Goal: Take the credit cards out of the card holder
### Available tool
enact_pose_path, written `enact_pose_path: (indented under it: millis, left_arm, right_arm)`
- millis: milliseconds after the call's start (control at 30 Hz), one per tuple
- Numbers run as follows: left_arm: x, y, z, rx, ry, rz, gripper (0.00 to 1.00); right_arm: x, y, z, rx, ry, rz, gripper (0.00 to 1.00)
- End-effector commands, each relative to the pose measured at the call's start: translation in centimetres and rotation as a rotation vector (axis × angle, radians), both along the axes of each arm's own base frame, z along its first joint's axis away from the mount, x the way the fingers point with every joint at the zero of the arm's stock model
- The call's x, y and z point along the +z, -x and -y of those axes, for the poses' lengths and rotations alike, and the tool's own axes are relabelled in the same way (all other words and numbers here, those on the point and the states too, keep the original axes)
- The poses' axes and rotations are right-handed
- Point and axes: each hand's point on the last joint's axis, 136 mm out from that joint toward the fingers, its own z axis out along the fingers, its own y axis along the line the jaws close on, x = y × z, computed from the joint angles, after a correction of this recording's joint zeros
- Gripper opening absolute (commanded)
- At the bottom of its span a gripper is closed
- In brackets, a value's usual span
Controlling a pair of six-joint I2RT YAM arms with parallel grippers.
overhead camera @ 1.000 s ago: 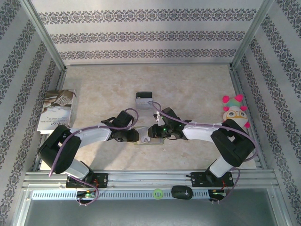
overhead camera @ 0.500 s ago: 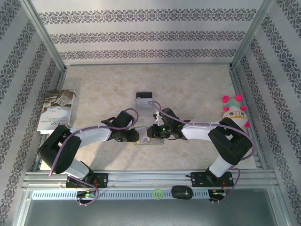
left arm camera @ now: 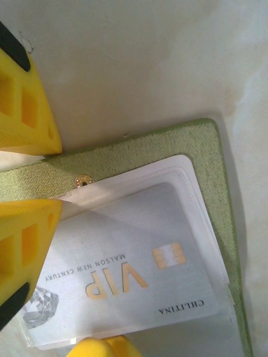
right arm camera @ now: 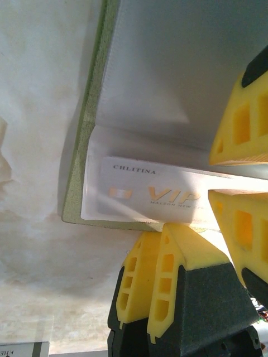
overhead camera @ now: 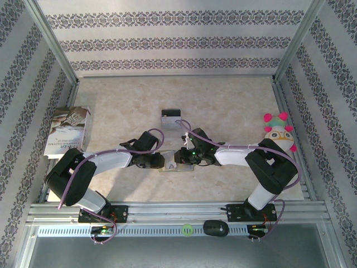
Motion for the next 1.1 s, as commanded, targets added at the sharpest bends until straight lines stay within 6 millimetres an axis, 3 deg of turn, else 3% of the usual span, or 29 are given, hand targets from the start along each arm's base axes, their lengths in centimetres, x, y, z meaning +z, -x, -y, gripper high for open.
enact_pose_path:
  millis: [0,267,467,1067]
  left_arm:
    - [-0.9,0.4,0.6,-0.02,0.016,-0.011,0.27]
    - [-0.9,0.4,0.8,-0.02,0.028,-0.013,0.26]
    - [-1.0,0.5,0.6,-0.019,0.024,-0.014,0.26]
    - [-1.7,0.6,0.0,-0.003,0.021,-0.025,0.23]
  right_arm:
    - [-0.3,0.0,-0.1,-0.006,0.002,-0.009,0.21]
    - [-0.6,0.3,-0.5,0.006,-0.007,-0.033,0.2]
    - [-0.3,0.0,-0.1,-0.016,0.001,-0.009,0.0]
    - [0.2,-0.6,4.1,-0.144,0.107,0.056,0.0]
